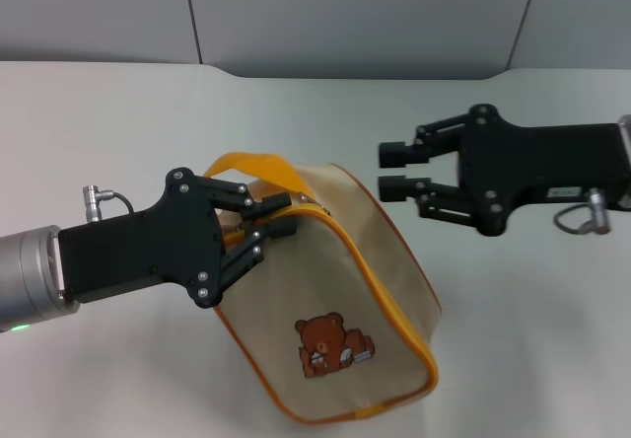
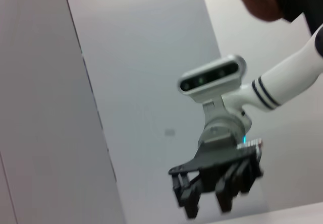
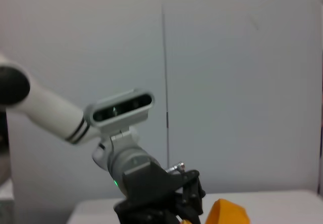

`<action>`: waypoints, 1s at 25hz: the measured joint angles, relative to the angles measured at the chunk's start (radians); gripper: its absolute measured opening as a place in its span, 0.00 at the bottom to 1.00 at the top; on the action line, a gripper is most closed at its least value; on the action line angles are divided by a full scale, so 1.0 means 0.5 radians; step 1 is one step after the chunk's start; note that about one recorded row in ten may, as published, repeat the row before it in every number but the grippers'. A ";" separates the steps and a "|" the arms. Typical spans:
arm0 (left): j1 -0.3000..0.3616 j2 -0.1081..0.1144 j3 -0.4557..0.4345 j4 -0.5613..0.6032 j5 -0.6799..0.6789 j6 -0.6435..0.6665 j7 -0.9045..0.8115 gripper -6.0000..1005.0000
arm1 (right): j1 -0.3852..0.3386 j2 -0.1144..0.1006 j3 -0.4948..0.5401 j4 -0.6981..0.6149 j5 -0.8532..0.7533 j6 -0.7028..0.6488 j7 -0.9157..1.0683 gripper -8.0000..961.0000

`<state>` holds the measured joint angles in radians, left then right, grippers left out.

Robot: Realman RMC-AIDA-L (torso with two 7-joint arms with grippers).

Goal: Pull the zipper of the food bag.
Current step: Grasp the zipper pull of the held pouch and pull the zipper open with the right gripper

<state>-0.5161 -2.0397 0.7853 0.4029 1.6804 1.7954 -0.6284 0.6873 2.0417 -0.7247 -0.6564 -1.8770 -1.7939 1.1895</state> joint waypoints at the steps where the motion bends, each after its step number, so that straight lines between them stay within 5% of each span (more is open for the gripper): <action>1: 0.000 0.000 -0.003 -0.001 -0.003 0.013 0.006 0.11 | -0.001 0.018 -0.002 -0.017 -0.002 0.023 -0.069 0.30; 5: -0.017 -0.020 -0.005 0.000 -0.005 0.018 0.016 0.11 | -0.004 0.084 -0.021 -0.069 -0.002 0.112 -0.320 0.30; 11: -0.035 -0.039 -0.011 0.009 -0.005 0.005 0.013 0.11 | 0.024 0.092 -0.065 -0.008 0.017 0.196 -0.454 0.30; 19: -0.039 -0.036 -0.034 0.007 -0.005 0.008 0.004 0.11 | 0.017 0.093 -0.451 0.024 0.213 0.384 -0.486 0.30; 25: -0.030 -0.026 -0.038 0.008 -0.005 0.014 -0.003 0.11 | 0.002 0.097 -0.513 0.045 0.227 0.401 -0.484 0.30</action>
<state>-0.5310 -2.0527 0.7665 0.4069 1.6778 1.8024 -0.6297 0.6883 2.0905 -0.9815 -0.6339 -1.7632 -1.5932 0.9476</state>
